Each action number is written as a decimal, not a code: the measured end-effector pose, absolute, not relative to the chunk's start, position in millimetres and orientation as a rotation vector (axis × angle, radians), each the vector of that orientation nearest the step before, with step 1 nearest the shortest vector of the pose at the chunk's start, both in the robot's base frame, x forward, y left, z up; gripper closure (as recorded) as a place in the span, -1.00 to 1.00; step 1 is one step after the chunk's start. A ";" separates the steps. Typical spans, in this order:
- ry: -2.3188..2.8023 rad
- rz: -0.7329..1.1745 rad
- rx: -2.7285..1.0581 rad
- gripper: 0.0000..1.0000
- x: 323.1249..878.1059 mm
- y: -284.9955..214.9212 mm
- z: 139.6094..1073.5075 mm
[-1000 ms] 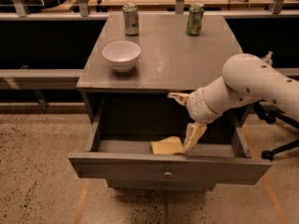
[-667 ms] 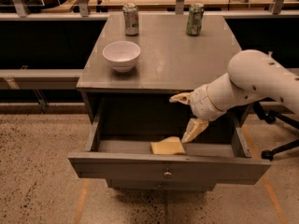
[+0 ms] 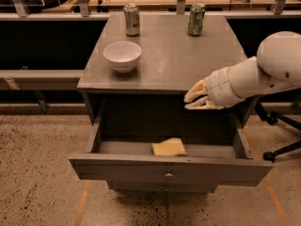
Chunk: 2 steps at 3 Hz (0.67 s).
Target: Place sponge into top drawer
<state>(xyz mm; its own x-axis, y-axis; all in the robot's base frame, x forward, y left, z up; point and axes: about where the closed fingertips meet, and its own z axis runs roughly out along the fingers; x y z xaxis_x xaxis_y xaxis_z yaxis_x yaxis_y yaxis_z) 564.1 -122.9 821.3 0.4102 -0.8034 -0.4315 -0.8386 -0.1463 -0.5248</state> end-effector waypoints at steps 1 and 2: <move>1.309 -0.054 -1.920 0.89 577.9 -141.6 876.6; 1.291 -0.071 -1.915 0.68 581.9 -140.4 886.2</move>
Offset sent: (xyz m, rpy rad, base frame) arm 0.0125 -0.0174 0.0508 0.0014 -0.1141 0.0049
